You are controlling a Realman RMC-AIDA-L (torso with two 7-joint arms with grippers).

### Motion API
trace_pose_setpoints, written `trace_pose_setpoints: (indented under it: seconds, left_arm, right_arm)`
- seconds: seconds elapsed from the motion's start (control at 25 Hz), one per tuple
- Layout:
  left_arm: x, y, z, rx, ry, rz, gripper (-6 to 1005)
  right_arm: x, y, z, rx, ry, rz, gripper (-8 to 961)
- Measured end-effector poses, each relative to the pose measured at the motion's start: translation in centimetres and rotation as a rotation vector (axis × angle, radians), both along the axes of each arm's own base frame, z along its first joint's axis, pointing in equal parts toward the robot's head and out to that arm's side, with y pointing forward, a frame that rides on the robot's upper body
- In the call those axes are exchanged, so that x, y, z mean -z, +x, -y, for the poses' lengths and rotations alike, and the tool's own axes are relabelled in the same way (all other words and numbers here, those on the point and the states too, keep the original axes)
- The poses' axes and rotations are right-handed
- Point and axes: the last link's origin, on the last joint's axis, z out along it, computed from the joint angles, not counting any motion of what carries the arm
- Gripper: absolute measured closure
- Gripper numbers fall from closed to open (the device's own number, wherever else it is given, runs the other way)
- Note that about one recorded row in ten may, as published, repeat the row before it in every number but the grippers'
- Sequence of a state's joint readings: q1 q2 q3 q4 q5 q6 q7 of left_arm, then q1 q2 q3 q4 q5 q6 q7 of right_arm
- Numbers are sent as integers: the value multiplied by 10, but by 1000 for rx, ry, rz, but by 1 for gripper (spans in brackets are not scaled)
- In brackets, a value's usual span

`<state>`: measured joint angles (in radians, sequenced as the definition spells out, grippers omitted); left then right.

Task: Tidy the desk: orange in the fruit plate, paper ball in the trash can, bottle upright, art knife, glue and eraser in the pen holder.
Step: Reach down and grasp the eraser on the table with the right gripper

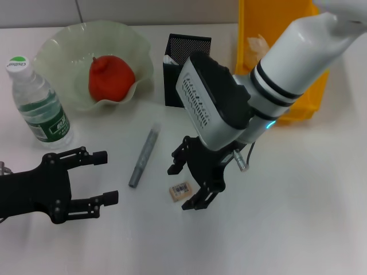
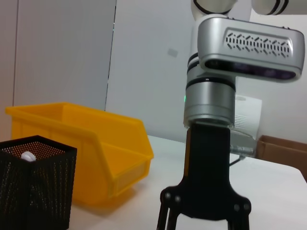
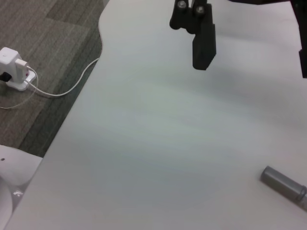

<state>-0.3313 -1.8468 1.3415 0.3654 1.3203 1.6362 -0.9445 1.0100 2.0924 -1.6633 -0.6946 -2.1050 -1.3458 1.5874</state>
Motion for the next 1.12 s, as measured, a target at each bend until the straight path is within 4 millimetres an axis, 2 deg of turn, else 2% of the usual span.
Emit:
trace_pose_setpoints:
  seconds: [0.16,0.72,0.92,1.12]
  left_arm:
    - [0,0,0,-1,0,1,175]
    - [3,0,3,-12,8,17,175]
    - [4,1,4,-12,7,19,175]
    - [4,0,4,-14,8,19,175]
  right_arm:
    - [7,4,2,-17,13,7,235]
    - [11,12,2,-18,36,24,442]
    - [12,15,2,-19,46,25,451]
    - [17,15,4,-32,46,25,518]
